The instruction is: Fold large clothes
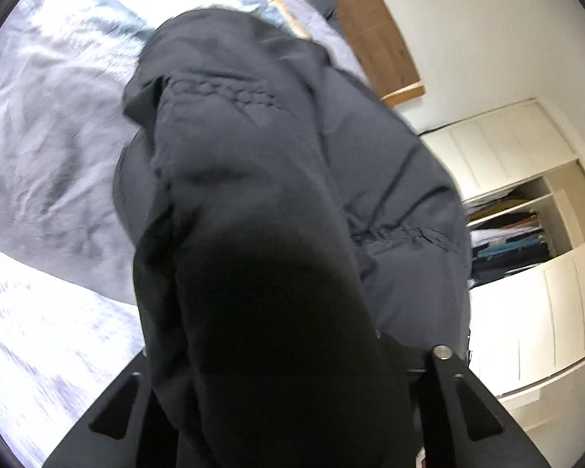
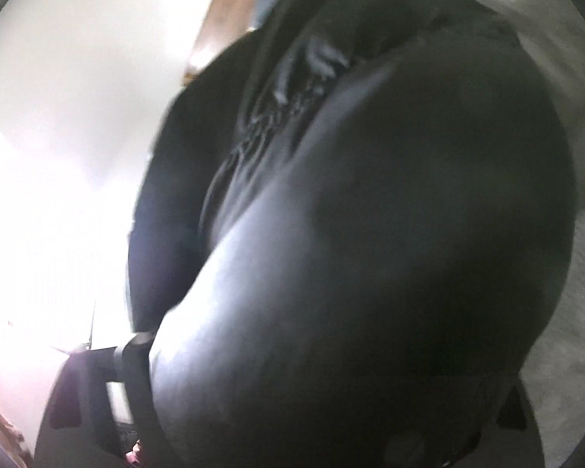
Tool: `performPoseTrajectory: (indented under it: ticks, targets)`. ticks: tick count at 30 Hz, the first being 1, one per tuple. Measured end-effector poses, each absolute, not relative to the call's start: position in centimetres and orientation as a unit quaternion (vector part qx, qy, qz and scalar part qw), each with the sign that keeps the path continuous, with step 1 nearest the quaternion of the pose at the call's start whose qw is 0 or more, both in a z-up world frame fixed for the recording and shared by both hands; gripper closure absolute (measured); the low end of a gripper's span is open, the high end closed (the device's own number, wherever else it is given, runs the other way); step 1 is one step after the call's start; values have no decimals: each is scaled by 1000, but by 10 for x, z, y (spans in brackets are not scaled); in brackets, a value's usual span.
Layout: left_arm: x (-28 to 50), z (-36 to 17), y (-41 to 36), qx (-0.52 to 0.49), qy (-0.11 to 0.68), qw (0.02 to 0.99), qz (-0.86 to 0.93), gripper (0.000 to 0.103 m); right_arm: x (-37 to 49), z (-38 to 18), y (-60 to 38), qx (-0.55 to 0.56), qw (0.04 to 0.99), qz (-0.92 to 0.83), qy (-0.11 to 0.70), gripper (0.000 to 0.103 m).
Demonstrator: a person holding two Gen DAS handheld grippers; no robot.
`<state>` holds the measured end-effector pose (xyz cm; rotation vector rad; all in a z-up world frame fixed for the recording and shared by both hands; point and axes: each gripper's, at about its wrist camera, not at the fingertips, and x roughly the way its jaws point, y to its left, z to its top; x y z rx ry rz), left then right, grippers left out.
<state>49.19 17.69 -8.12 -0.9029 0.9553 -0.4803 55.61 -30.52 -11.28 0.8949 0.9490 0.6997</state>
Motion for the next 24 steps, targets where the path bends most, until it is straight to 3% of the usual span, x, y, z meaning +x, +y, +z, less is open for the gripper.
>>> performPoseTrajectory:
  ticks: [4, 10, 13, 18, 24]
  targets:
    - [494, -37, 168, -409, 402, 783, -240, 83, 554, -63, -296, 382, 763, 336, 399, 53]
    - [473, 40, 151, -379, 349, 806, -292, 83, 529, 6, -300, 370, 781, 370, 340, 57]
    - [470, 53, 144, -374, 339, 808, -303, 83, 510, 23, -307, 375, 783, 375, 326, 56]
    - [458, 32, 141, -370, 350, 808, -295, 83, 487, 10, -306, 376, 782, 369, 333, 56]
    - [473, -32, 153, -343, 416, 811, -229, 81, 498, -63, -307, 368, 779, 303, 408, 56]
